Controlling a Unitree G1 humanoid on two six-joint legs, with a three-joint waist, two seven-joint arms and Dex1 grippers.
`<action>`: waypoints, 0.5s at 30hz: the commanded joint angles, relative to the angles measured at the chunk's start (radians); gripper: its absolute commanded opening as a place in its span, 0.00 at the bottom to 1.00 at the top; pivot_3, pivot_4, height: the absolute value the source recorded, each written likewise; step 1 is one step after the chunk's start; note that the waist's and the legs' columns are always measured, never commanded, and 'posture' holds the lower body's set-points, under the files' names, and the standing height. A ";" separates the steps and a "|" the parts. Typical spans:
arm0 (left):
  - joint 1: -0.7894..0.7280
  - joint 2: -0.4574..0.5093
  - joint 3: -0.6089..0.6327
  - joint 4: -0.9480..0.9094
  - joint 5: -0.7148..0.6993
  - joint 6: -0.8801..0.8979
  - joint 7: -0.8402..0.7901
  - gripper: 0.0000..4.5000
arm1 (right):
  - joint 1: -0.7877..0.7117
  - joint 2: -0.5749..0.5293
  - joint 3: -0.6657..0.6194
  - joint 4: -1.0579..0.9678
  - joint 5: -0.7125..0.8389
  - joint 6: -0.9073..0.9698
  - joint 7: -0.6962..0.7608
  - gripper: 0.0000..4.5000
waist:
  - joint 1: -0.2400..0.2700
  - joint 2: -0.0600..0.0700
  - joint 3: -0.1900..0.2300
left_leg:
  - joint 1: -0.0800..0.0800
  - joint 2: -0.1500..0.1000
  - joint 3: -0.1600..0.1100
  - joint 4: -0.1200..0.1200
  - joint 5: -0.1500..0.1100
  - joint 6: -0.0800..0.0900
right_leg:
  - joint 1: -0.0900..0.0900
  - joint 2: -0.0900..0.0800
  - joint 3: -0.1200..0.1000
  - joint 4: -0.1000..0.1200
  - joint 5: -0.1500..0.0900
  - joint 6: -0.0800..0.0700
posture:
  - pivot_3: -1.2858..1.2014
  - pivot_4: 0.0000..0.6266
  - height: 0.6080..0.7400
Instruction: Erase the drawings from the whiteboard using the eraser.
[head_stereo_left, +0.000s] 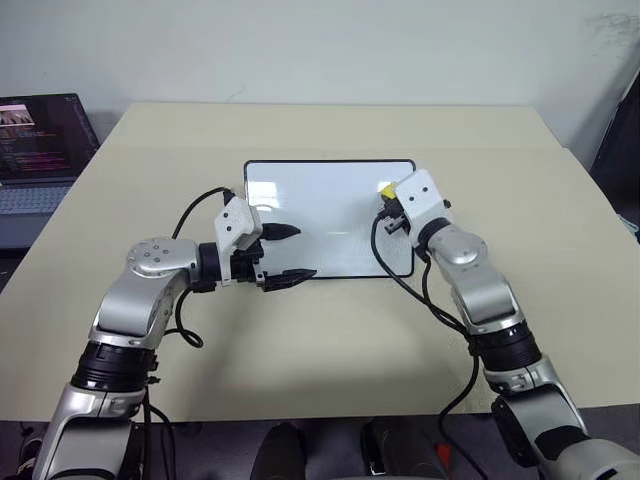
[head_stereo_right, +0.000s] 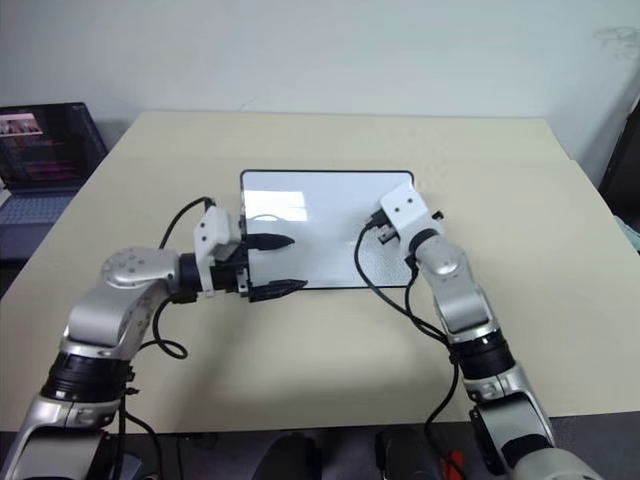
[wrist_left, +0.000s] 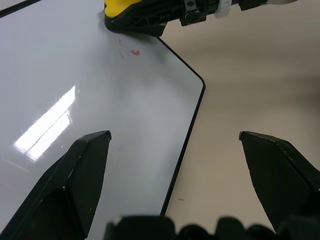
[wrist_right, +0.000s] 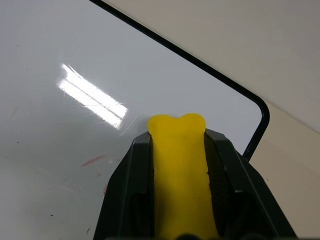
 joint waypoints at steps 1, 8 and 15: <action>-0.002 0.011 0.029 -0.052 -0.018 0.001 0.005 1.00 | 0.026 -0.016 0.054 -0.024 0.030 0.061 0.111 0.23 | -0.002 0.000 0.000 | 0.000 0.000 0.000 0.000 0.000 0.000 | 0.000 0.000 0.000 0.000 0.000 0.000 | 0.52 0.24 1.00; -0.002 0.018 0.032 -0.063 -0.026 0.018 0.001 1.00 | 0.015 -0.018 0.042 -0.012 -0.030 0.036 0.042 0.23 | -0.004 0.000 0.000 | 0.001 0.000 0.000 0.000 0.000 0.000 | 0.000 0.000 0.000 0.002 0.000 0.000 | 0.52 0.24 1.00; -0.005 0.019 0.027 -0.065 -0.030 0.023 -0.002 1.00 | 0.005 -0.056 0.035 0.009 -0.035 0.043 0.059 0.23 | -0.002 0.000 0.000 | 0.002 0.000 0.000 0.000 0.000 0.000 | 0.001 0.000 0.000 0.002 0.000 0.000 | 0.52 0.24 1.00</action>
